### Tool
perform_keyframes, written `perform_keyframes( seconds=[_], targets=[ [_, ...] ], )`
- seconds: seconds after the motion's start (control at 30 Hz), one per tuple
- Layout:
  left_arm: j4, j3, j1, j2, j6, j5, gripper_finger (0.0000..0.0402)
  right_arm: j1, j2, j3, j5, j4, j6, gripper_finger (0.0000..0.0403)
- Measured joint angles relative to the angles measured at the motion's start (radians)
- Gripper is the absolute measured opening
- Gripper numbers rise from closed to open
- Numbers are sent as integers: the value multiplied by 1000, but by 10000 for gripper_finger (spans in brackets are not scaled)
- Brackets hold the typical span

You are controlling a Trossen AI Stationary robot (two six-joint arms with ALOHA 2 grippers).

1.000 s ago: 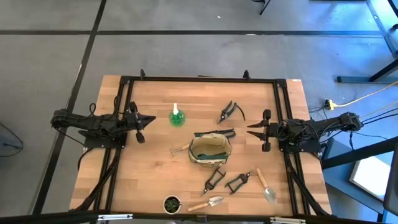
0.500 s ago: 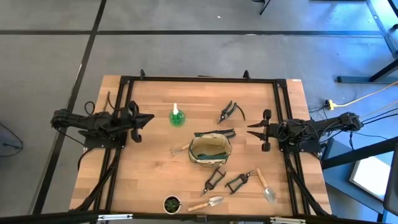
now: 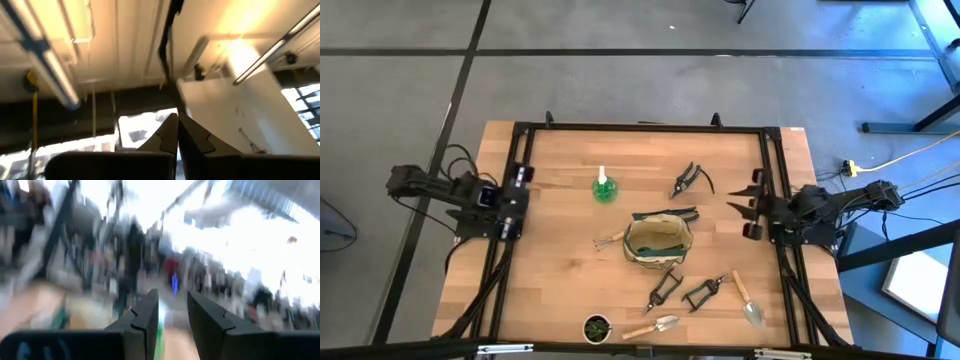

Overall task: Pick & Place Garden tools in Gardening bag
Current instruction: Put the right green pruning shears into the green gardening bag

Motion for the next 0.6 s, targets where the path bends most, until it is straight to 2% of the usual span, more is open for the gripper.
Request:
perform_keyframes(
  seconds=[0.1,0.27,0.4,0.6],
  targets=[
    [75,43,1,73,12,15,6,0,0,0,-105,178,-11,106],
    [48,160,0,188,-49,15,6,0,0,0,-291,415,-46,106],
    [34,238,0,304,-70,16,6,0,0,0,-331,502,-42,106],
    [34,333,-1,447,-48,18,6,0,6,0,-348,509,-10,106]
  ],
)
